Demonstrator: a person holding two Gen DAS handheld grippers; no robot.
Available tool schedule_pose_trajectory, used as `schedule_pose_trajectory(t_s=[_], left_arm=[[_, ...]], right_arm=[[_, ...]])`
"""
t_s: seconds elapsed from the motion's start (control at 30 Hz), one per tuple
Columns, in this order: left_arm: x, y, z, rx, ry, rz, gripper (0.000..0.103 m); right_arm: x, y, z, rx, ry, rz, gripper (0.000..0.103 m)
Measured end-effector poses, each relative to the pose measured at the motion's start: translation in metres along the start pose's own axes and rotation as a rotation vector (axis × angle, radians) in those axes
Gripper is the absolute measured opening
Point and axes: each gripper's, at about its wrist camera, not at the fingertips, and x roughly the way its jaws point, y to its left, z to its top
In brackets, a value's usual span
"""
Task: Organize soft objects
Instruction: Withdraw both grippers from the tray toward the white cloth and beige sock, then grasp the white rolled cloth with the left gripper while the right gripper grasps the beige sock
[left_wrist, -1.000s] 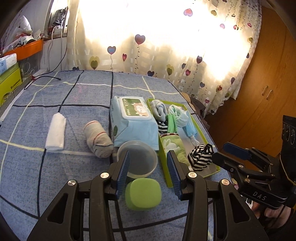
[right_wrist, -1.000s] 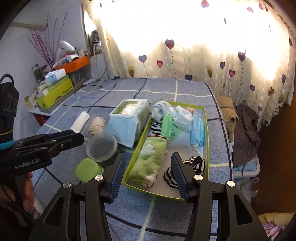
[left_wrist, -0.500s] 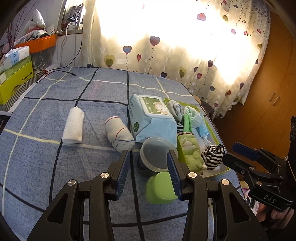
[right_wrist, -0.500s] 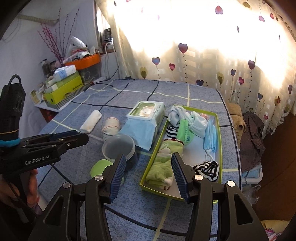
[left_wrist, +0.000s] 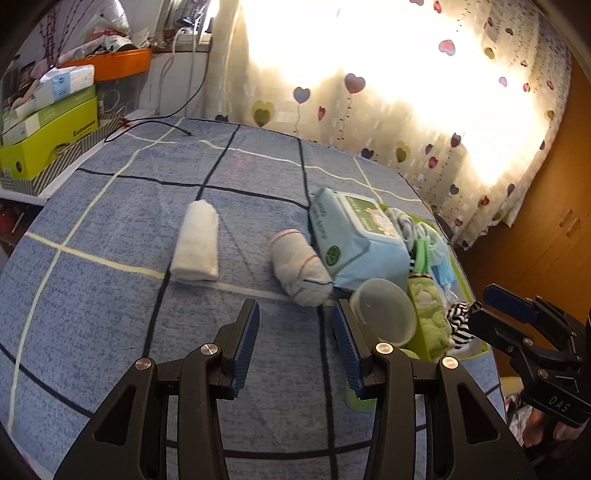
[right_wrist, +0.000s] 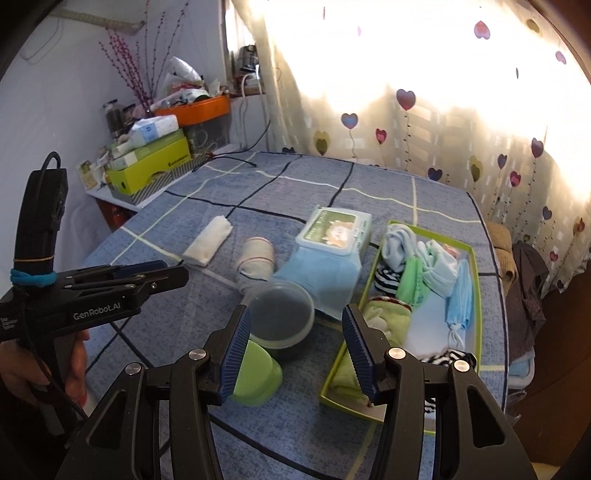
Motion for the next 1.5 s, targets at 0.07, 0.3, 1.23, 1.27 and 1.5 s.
schedule_pose_trajectory(t_s=[0.07,0.3,1.23,1.27,1.5], left_arm=[[0.0,0.008,0.002,-0.016,-0.003,0.008,0.043],[0.002,0.035,0.013,-0.055,-0.016,0.043,0.043],[0.093,0.094,0.053,-0.066,0.096,0.105,0.043],[0.095,0.095,0.053,-0.068,0.097,0.105,0.043],[0.105,0.1,0.055,-0.067,0.113,0.096,0.043]], right_arm=[[0.005,0.007,0.005,-0.017,0.003,0.011,0.051],[0.02,0.023,0.021,-0.06,0.011,0.039,0.051],[0.155,0.057,0.073,-0.186,0.311,0.102,0.052],[0.161,0.057,0.074,-0.185,0.328,0.105,0.052],[0.193,0.054,0.08,-0.193,0.431,0.082,0.052]])
